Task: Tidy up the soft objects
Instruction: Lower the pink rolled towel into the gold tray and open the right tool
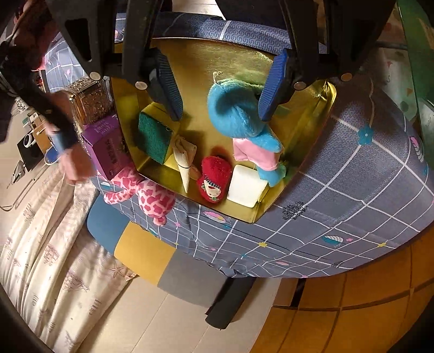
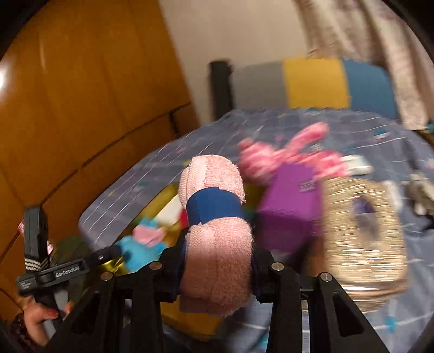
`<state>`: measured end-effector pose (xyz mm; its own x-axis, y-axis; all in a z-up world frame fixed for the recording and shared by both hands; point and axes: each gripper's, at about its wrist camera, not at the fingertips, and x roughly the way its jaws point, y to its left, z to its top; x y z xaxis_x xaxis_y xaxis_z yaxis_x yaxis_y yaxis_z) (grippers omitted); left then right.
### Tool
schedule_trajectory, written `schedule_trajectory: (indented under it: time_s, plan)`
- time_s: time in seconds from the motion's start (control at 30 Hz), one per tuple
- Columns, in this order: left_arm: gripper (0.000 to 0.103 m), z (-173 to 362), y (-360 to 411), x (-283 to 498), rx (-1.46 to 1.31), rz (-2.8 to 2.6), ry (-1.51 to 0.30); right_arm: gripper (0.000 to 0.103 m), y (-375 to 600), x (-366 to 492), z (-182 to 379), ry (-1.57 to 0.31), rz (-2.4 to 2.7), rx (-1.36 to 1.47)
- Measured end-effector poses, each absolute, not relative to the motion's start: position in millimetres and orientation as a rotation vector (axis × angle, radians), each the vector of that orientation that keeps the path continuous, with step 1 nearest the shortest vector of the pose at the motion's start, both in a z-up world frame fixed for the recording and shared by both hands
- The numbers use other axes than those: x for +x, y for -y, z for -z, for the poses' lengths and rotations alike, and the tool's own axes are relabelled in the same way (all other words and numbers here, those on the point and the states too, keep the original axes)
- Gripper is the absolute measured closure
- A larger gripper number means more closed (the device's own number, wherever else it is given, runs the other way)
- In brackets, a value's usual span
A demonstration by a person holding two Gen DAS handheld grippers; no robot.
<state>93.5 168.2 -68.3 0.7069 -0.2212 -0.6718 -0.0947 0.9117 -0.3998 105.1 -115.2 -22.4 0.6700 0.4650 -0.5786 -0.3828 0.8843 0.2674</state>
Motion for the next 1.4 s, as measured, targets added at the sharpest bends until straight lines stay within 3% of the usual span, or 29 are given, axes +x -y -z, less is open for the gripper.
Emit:
schedule_trajectory:
  time_s: [0.23, 0.57, 0.73, 1.4]
  plan:
    - [0.045, 68.0, -175.7, 89.4, -0.443, 0.067, -0.781, 0.064, 46.2, 140.6, 64.7, -0.862, -0.601, 0.052]
    - [0.045, 66.4, -180.9, 88.1, -0.47, 0.064, -0.775, 0.06, -12.4, 180.5, 101.8, -0.959, -0.649, -0.085]
    - [0.045, 66.9, -181.4, 87.9, -0.472, 0.062, -0.775, 0.033, -17.1, 183.4, 107.1, -0.977, -0.623, -0.101]
    - [0.045, 69.8, -171.3, 86.7, -0.47, 0.106, -0.785, 0.033, 25.4, 140.2, 58.4, -0.826, -0.577, 0.036]
